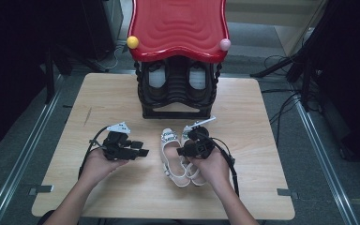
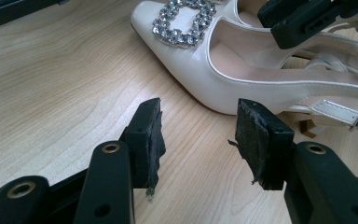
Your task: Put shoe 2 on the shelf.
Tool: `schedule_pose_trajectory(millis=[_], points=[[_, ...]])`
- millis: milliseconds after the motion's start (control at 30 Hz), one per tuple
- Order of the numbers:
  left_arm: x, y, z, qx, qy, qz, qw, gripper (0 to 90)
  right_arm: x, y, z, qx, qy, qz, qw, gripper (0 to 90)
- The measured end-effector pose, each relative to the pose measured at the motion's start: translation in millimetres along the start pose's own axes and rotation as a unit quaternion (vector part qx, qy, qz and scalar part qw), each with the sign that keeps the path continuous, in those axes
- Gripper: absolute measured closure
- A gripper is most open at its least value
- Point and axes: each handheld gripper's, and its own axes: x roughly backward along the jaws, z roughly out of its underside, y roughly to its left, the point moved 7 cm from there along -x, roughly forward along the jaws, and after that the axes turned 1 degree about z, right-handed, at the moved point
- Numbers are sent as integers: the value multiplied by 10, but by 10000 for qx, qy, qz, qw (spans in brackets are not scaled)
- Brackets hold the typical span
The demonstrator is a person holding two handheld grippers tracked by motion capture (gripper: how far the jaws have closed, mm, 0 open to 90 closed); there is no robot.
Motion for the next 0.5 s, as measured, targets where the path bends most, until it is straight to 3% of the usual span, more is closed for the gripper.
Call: schedule_pose_trajectory(millis=[267, 333, 367, 500], points=[[-17, 6, -6, -47, 53, -14, 10000, 512, -26, -22, 38, -216, 471, 110, 9986, 636], [-21, 5, -7, -31, 41, -7, 10000, 512, -88, -12, 72, -209, 691, 112, 9973, 620], [-21, 5, -8, -17, 28, -12, 10000, 511, -125, -12, 89, -116, 772, 220, 9967, 626], [-12, 15, -10, 5, 7, -26, 10000, 511, -180, -17, 93, -34, 751, 376, 9965, 668]])
